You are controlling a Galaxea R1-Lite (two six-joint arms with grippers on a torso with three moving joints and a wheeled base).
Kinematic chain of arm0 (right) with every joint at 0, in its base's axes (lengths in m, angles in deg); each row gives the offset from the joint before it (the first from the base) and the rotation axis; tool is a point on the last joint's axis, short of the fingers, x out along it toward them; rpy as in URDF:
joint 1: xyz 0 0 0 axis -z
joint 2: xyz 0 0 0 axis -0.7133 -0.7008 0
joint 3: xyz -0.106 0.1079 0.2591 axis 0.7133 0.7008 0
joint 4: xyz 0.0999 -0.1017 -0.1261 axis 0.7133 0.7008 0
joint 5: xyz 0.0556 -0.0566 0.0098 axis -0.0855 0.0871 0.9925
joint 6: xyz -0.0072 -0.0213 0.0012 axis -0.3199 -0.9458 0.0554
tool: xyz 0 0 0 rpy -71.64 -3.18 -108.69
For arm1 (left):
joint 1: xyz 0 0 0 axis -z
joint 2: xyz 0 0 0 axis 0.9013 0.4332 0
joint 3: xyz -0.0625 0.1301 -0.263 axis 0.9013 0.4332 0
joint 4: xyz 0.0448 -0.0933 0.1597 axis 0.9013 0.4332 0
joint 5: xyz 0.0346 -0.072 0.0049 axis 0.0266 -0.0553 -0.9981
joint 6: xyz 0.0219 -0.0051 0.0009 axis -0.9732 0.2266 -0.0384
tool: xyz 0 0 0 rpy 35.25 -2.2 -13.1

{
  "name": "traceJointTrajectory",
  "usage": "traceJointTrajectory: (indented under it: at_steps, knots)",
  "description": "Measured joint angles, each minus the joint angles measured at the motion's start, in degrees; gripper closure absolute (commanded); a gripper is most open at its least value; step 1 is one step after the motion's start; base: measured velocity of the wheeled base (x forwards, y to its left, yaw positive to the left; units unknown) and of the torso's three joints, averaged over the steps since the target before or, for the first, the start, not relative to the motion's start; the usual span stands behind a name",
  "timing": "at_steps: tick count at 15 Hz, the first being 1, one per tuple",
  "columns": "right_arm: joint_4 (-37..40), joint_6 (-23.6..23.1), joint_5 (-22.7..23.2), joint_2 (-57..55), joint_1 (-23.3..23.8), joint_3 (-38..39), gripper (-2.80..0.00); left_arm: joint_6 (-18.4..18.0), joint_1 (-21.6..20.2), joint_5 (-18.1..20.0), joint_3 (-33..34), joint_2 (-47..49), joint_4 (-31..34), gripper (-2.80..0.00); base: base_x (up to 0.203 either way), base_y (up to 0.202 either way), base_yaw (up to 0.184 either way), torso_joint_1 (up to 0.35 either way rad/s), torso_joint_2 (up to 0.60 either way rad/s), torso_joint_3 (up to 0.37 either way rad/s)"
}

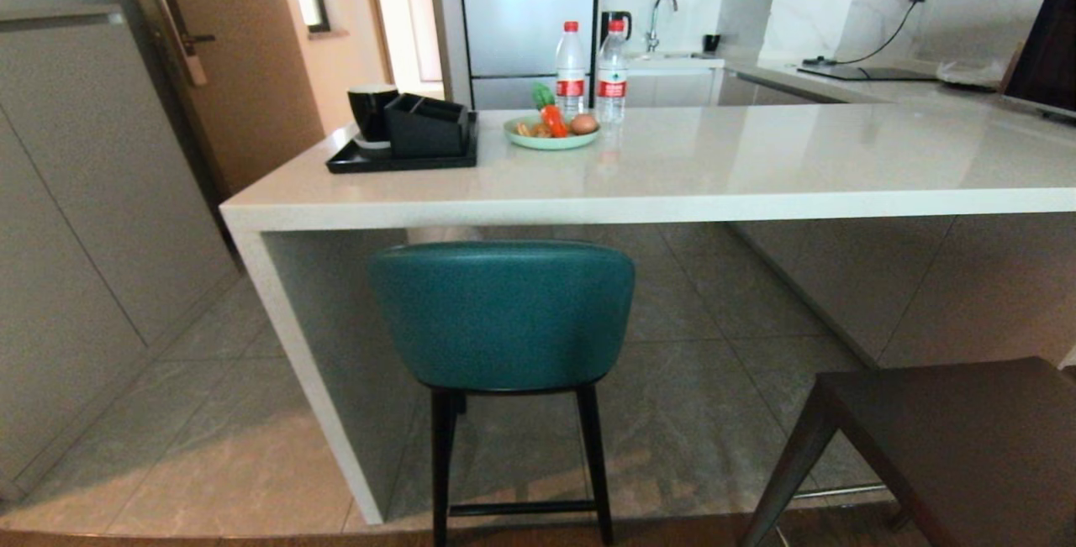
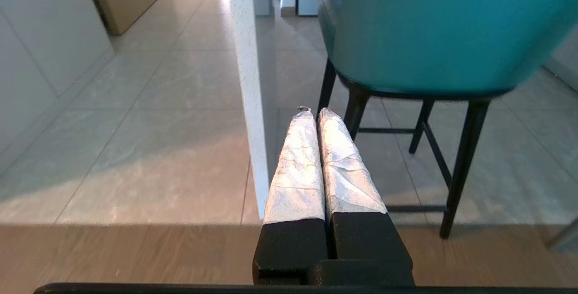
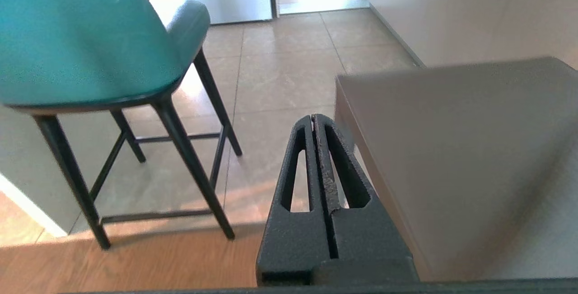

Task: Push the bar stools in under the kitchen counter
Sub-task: Pull the blue chair out from under the dining table

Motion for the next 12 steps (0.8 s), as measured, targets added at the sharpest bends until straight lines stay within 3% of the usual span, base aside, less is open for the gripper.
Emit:
traceJointTrajectory:
  at_steps: [8, 12]
  knots:
    - [0.02, 0.00, 0.02, 0.00, 0.00, 0.00, 0.00, 0.02, 0.00, -0.01, 0.00, 0.00, -0.01, 0.00, 0.186, 0.000, 0.001, 0.002, 0.00, 0.002]
    - [0.00, 0.00, -0.01, 0.00, 0.00, 0.00, 0.00, 0.02, 0.00, -0.03, 0.00, 0.00, -0.01, 0.00, 0.018, 0.000, 0.001, 0.004, 0.00, 0.000]
